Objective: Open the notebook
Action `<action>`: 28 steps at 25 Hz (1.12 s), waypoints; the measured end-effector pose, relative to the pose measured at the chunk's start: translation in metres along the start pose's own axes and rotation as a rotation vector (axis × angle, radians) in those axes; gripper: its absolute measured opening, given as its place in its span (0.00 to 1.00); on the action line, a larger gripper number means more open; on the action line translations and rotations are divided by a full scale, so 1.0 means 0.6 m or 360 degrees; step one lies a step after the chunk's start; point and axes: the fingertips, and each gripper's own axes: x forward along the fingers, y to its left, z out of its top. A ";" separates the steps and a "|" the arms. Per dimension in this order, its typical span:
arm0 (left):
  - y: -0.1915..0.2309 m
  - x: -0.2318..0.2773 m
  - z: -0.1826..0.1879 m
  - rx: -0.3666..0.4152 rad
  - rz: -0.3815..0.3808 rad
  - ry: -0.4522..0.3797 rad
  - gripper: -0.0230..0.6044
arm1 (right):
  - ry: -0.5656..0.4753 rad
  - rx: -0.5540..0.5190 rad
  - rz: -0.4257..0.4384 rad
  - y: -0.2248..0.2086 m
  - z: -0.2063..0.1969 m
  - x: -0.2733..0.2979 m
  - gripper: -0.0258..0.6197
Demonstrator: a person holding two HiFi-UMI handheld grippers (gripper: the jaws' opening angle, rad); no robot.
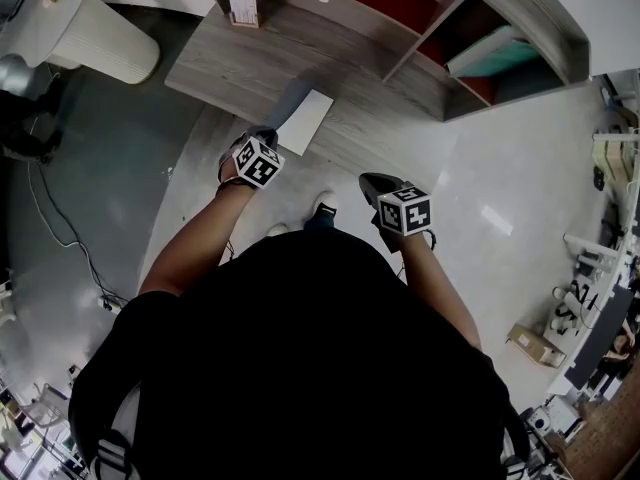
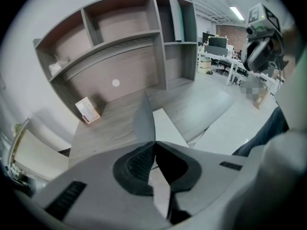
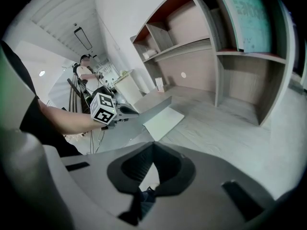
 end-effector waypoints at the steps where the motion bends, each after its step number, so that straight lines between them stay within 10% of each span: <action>1: 0.007 -0.002 -0.001 -0.0002 0.0008 -0.0001 0.06 | -0.0008 0.0004 -0.0004 0.001 0.001 -0.002 0.04; 28: 0.194 -0.001 -0.092 -0.0291 0.0227 0.0123 0.07 | -0.0075 0.0118 -0.0144 -0.063 0.023 -0.036 0.04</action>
